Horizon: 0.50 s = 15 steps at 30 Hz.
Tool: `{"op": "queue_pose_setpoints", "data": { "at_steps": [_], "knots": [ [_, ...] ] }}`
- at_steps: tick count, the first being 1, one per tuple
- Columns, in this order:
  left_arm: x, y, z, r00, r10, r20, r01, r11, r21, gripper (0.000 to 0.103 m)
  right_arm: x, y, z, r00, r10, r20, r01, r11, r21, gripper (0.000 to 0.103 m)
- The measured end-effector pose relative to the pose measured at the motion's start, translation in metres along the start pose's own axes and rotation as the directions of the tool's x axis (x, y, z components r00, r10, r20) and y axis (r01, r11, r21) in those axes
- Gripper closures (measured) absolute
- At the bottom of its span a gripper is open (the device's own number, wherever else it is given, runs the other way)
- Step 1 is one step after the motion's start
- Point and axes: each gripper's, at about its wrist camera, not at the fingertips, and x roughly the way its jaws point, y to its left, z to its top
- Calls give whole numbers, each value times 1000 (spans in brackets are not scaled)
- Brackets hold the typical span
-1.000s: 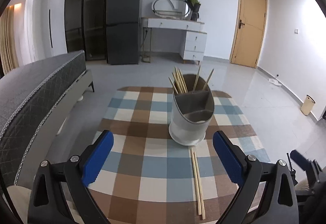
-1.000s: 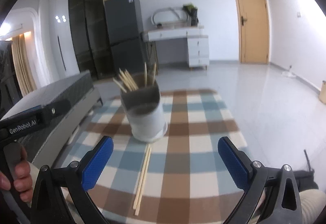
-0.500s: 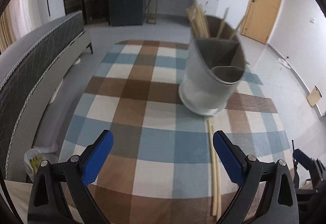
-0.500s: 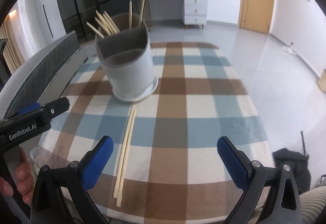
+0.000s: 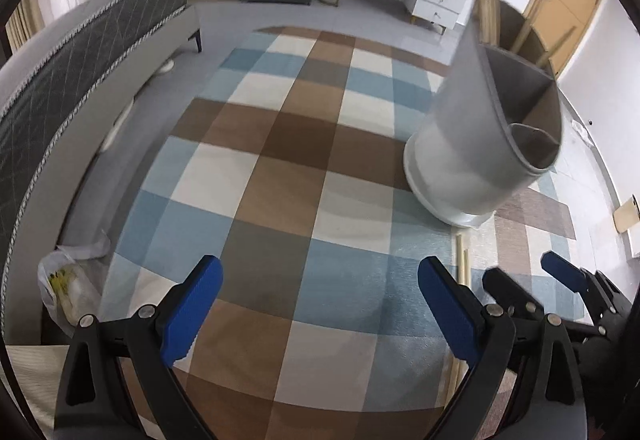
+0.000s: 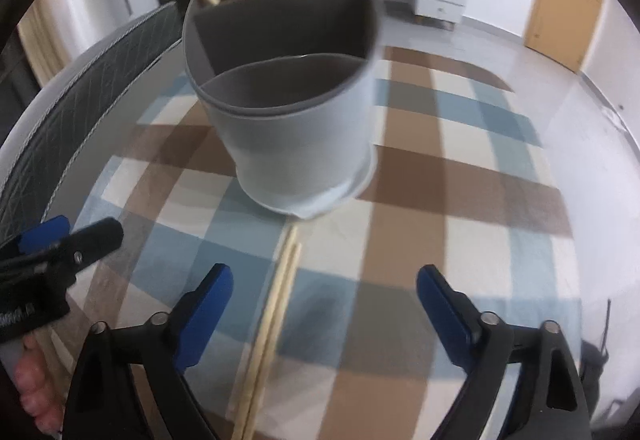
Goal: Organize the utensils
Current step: 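Lower both open tools toward the last two chopsticks on the rug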
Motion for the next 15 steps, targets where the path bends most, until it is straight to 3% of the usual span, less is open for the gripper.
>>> {"op": "queue_pose_setpoints", "data": {
  "at_steps": [7, 11, 15],
  "knots": [
    [12, 10, -2, 999, 29, -35, -31, 999, -40, 8, 17, -9, 0, 998, 45, -36, -42, 997, 69, 13],
    [16, 8, -3, 998, 47, -46, -48, 998, -28, 8, 27, -6, -5, 992, 80, -95, -75, 996, 58, 24],
    [18, 7, -3, 998, 49, -51, -50, 998, -23, 8, 32, -4, -8, 992, 53, -117, -50, 998, 31, 35]
  ]
}}
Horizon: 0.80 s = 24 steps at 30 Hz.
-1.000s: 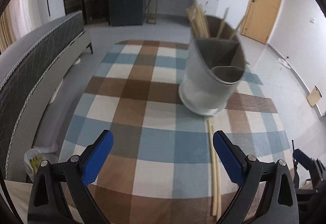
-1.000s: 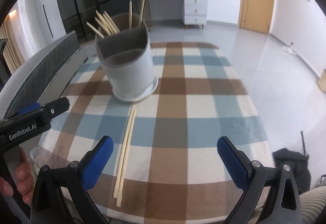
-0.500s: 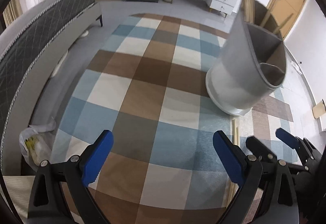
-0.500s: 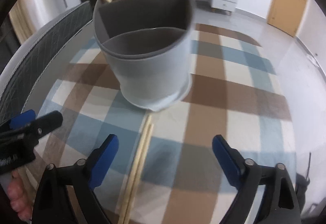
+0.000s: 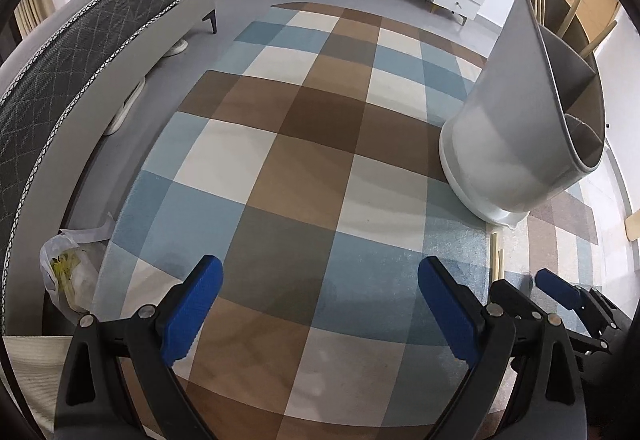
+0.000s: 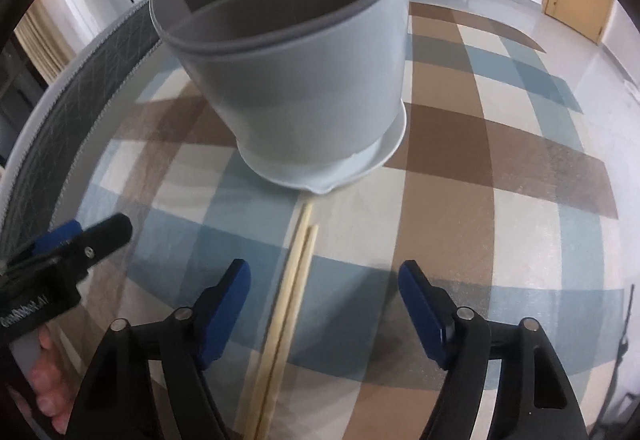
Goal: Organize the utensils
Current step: 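Lower both open tools toward the last two chopsticks on the rug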
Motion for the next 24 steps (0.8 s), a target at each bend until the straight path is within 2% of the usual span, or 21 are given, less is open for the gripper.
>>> {"op": "queue_pose_setpoints", "data": {
  "at_steps": [5, 8, 12, 15, 24],
  "knots": [
    [7, 5, 1, 1000, 4, -23, -5, 1000, -24, 8, 2, 3, -1, 1000, -30, -4, 30, 999, -25, 41],
    [10, 8, 1, 999, -2, -42, 0, 999, -40, 8, -1, -1, 1, 1000, -15, 4, 15, 1000, 1, 44],
    [9, 6, 0, 999, -2, -40, 1, 1000, -29, 8, -2, -5, 2, 1000, -30, 0, 30, 999, 28, 44],
    [8, 6, 1, 999, -8, -42, 7, 1000, -30, 8, 1, -2, -1, 998, -67, -9, 67, 998, -3, 49],
    [7, 7, 1, 998, -8, -55, 6, 999, -41, 8, -1, -1, -1, 996, -87, -25, 87, 996, 3, 54]
  ]
}}
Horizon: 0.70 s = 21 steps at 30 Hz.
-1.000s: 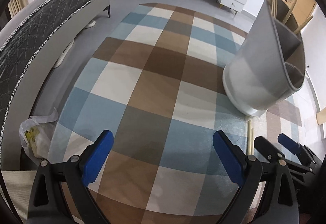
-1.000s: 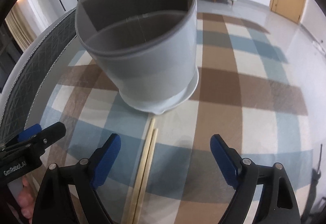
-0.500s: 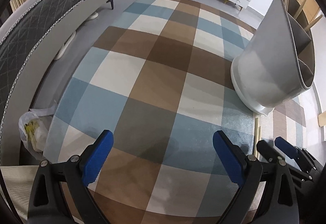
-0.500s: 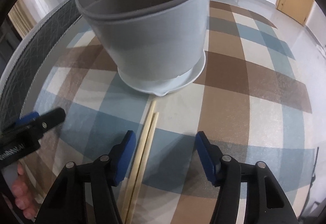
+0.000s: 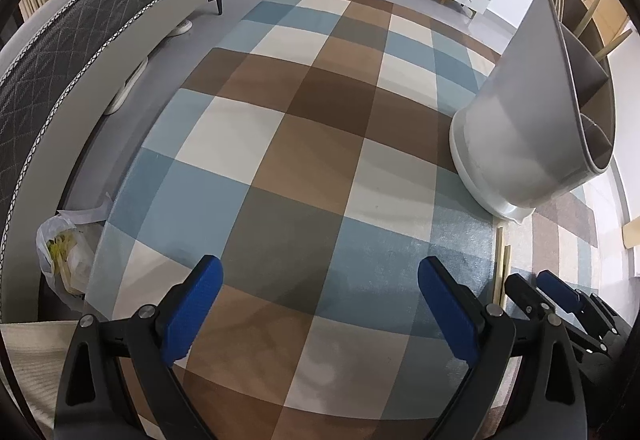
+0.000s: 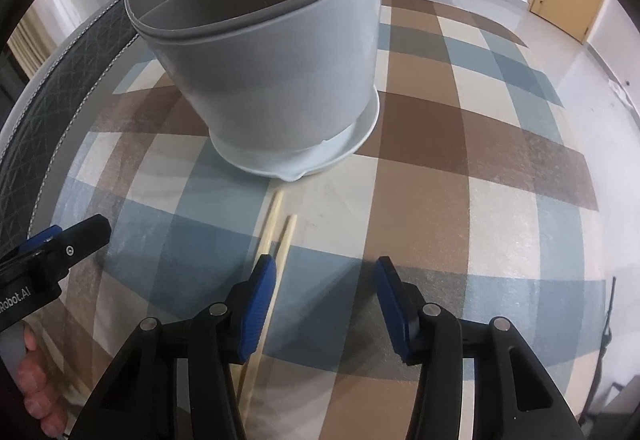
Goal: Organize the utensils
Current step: 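Lower both open tools toward the last two chopsticks on the rug, then close the right tool on one chopstick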
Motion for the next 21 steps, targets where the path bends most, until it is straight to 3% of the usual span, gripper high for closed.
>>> {"op": "queue_pose_setpoints", "data": {
  "at_steps": [5, 7, 13, 17, 21],
  "knots": [
    [-3, 1, 1, 1000, 6, 15, -6, 1000, 6, 8, 4, 17, 2, 998, -49, 26, 51, 997, -59, 57],
    [-3, 3, 1, 1000, 11, 19, -11, 1000, 8, 8, 5, 21, 3, 999, -38, 38, 40, 997, -67, 64],
    [-2, 1, 1, 1000, 11, 17, -11, 1000, 21, 8, 7, 26, 4, 998, -10, 67, 16, 996, -86, 70],
    [-5, -4, 0, 1000, 18, 20, -19, 999, 41, 8, 7, 24, 5, 997, 10, 78, -2, 995, -100, 92],
    [-9, -12, -2, 999, 23, 27, -25, 998, 56, 8, 4, 19, 0, 996, 37, 85, -28, 995, -96, 98]
  ]
}}
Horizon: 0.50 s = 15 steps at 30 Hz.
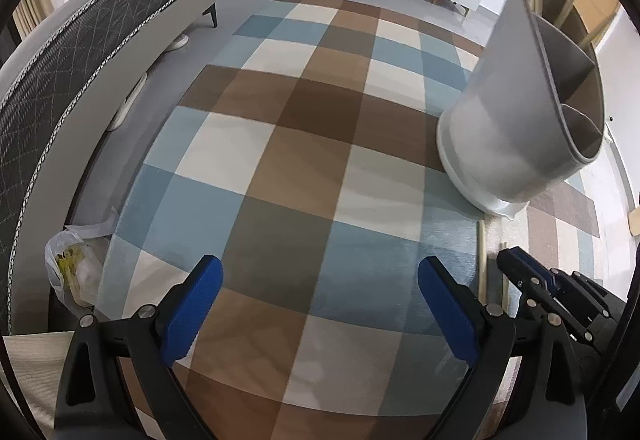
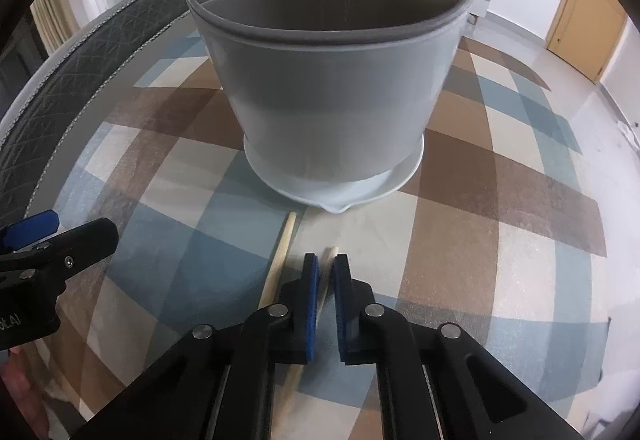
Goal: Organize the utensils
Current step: 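Close the right tool on one chopstick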
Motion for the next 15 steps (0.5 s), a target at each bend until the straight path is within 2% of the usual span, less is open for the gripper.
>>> {"op": "queue_pose_setpoints", "data": {
  "at_steps": [5, 15],
  "knots": [
    [-3, -16, -3, 1000, 26, 16, -27, 998, 48, 8, -6, -23, -6, 999, 49, -5, -49, 995, 85, 99],
    [-9, -47, -6, 999, 36, 40, -41, 992, 121, 7, -41, -60, -7, 985, 136, 105, -157, 960, 231, 99]
  ]
}}
